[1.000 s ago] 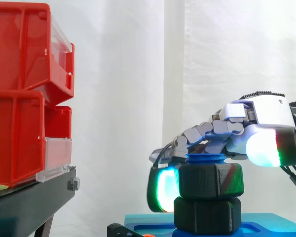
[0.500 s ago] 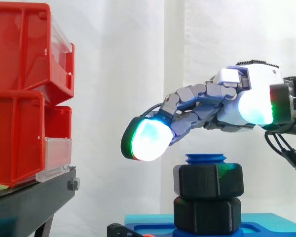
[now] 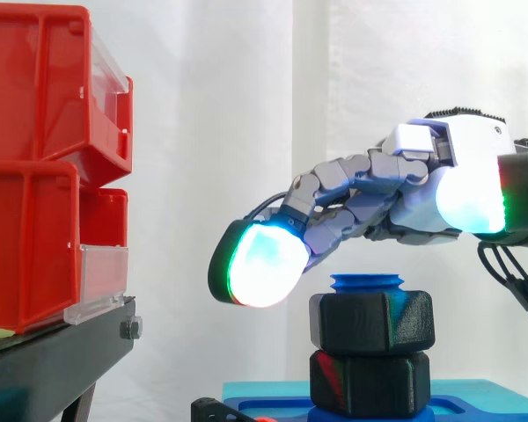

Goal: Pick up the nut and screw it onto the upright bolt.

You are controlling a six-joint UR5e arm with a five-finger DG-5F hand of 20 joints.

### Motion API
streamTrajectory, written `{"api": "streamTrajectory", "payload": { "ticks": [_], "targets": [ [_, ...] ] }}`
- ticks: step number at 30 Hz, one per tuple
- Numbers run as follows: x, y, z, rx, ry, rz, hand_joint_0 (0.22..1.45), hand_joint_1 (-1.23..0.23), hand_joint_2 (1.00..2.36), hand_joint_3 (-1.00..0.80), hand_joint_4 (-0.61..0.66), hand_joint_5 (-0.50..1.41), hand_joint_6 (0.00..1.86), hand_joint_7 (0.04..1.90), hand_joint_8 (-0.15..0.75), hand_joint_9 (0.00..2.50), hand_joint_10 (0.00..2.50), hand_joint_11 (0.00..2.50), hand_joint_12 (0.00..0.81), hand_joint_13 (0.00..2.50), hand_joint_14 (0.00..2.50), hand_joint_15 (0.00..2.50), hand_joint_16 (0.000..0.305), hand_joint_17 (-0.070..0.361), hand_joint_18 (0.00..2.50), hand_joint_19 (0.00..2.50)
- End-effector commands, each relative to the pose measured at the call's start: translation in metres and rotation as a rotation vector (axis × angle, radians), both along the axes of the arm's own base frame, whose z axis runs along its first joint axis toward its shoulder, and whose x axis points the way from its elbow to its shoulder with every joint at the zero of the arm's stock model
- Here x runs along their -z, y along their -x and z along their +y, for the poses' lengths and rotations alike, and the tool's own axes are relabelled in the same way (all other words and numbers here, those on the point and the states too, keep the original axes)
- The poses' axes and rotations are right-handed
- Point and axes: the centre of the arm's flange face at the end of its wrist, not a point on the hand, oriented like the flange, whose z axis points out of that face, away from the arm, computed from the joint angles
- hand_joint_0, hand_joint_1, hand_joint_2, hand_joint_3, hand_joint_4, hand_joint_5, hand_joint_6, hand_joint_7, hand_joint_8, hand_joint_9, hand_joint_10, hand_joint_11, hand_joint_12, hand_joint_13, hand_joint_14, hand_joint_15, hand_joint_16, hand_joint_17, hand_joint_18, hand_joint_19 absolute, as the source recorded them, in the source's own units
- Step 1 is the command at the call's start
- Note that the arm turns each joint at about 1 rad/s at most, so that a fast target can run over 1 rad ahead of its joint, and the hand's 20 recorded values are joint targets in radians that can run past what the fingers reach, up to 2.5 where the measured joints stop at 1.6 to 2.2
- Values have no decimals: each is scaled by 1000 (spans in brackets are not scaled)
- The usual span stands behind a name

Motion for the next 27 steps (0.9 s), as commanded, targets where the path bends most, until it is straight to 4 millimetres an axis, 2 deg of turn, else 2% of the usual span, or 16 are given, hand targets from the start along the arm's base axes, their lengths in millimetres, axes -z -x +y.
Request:
{"api": "streamTrajectory", "payload": {
  "ticks": [1, 18, 22, 27],
  "targets": [
    [6, 1, 4, -2, -9, 11, 400, -284, 1000, -500, 163, -177, 501, 620, 270, 513, 0, 0, 403, 277, 0, 16, 52, 117, 0, 35],
    [6, 1, 4, 1, -20, 5, 405, -292, 1000, -500, 194, -149, 502, 735, 284, 557, 0, 0, 401, 329, 0, 31, 51, 115, 0, 43],
    [23, 5, 3, 4, -22, 20, 406, -294, 1000, -500, 192, -142, 502, 756, 286, 566, 0, 0, 401, 337, 0, 34, 51, 114, 0, 44],
    [25, 5, 3, 7, -23, -7, 408, -295, 1000, -500, 207, -134, 502, 789, 288, 580, 0, 0, 401, 350, 0, 41, 50, 113, 0, 43]
  ]
}}
